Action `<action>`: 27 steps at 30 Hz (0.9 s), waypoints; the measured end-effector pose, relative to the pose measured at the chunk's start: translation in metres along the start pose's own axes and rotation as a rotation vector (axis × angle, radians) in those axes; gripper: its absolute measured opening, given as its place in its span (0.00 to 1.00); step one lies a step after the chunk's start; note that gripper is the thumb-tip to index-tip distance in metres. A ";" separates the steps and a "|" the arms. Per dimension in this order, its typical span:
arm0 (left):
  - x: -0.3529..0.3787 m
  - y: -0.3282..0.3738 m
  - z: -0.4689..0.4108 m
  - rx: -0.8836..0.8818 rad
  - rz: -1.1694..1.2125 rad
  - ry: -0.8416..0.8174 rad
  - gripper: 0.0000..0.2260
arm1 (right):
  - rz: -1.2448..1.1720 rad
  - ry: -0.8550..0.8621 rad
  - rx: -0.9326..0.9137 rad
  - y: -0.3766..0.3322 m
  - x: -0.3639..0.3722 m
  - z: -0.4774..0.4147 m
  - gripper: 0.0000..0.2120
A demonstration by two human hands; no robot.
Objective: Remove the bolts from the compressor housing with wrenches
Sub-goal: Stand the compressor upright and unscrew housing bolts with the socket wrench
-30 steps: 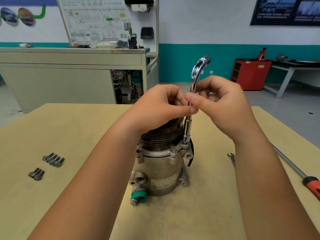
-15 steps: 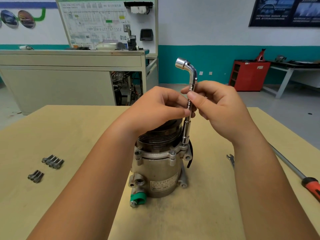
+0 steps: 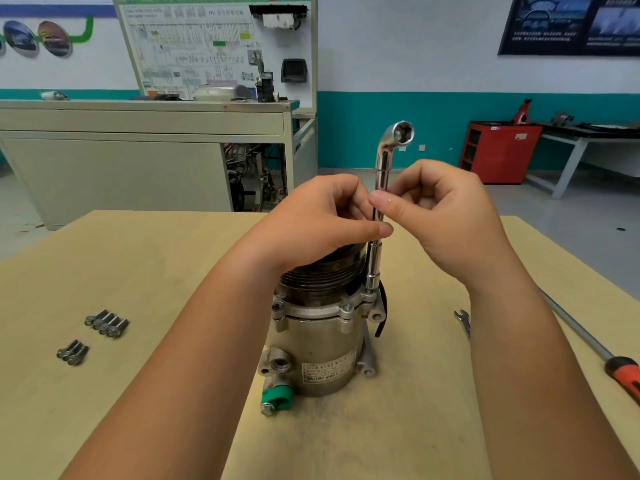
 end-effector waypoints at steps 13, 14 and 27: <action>0.000 0.003 0.002 -0.018 0.012 -0.033 0.07 | -0.014 -0.079 0.005 -0.003 0.005 0.001 0.01; 0.000 0.002 0.002 -0.016 0.006 -0.028 0.05 | -0.014 -0.077 0.002 -0.003 0.005 0.001 0.02; 0.003 0.002 0.002 -0.024 0.009 -0.018 0.09 | 0.006 -0.093 0.011 -0.003 0.007 0.002 0.02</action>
Point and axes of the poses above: each hand's wrist, its own z-axis away from the middle knuckle, its own x-axis out of the palm, y = z × x, the point moved 10 cm from there along -z, towards the middle knuckle, and after that the axes turned 3 degrees about y, right-handed, at the moved point
